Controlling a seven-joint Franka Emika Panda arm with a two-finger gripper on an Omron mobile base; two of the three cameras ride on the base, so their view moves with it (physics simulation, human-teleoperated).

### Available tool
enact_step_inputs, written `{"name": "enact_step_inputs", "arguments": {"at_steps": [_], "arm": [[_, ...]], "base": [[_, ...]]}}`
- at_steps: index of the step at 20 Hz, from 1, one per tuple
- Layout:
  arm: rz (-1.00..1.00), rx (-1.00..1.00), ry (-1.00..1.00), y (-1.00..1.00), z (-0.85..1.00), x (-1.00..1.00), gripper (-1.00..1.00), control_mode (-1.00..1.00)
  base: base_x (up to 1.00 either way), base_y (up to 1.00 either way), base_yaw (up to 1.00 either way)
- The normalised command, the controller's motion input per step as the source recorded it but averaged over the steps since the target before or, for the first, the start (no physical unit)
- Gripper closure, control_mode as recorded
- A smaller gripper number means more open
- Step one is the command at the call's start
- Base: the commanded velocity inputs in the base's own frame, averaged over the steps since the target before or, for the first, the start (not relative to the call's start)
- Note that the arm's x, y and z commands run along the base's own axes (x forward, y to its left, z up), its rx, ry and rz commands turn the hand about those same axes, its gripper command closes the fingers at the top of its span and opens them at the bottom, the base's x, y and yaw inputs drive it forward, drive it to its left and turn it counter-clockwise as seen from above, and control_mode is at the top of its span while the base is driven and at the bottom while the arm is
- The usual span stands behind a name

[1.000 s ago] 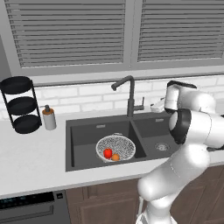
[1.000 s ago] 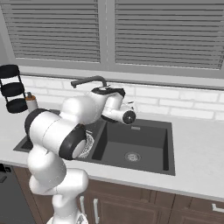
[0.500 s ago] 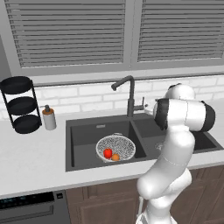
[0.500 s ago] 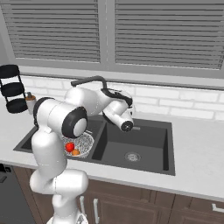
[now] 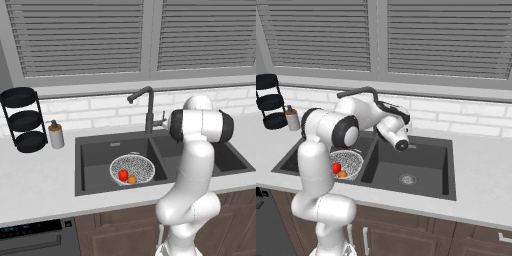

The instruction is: Put the colander in the sink, put the apple, tangerine in the colander, and turn on the sink faucet and pour water over the colander.

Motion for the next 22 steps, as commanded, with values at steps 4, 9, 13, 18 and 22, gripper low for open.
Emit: {"name": "enact_step_inputs", "arguments": {"at_steps": [4,9,13,18,22], "arm": [[-0.13,0.04,0.00,0.00,0.00,0.50,-1.00,-1.00],[-0.12,0.02,0.00,0.00,-0.20,0.40,-1.00,-1.00],[-0.08,0.04,0.00,0.00,-0.27,0.29,-1.00,-1.00],[-0.05,0.01,0.00,0.00,-0.22,0.16,-1.00,-1.00],[-0.02,0.00,0.00,0.00,-0.03,0.00,-1.00,-1.00]], "base": [[0.00,0.00,0.00],[0.00,0.00,0.00],[0.00,0.00,0.00],[0.00,0.00,0.00],[0.00,0.00,0.00]]}}
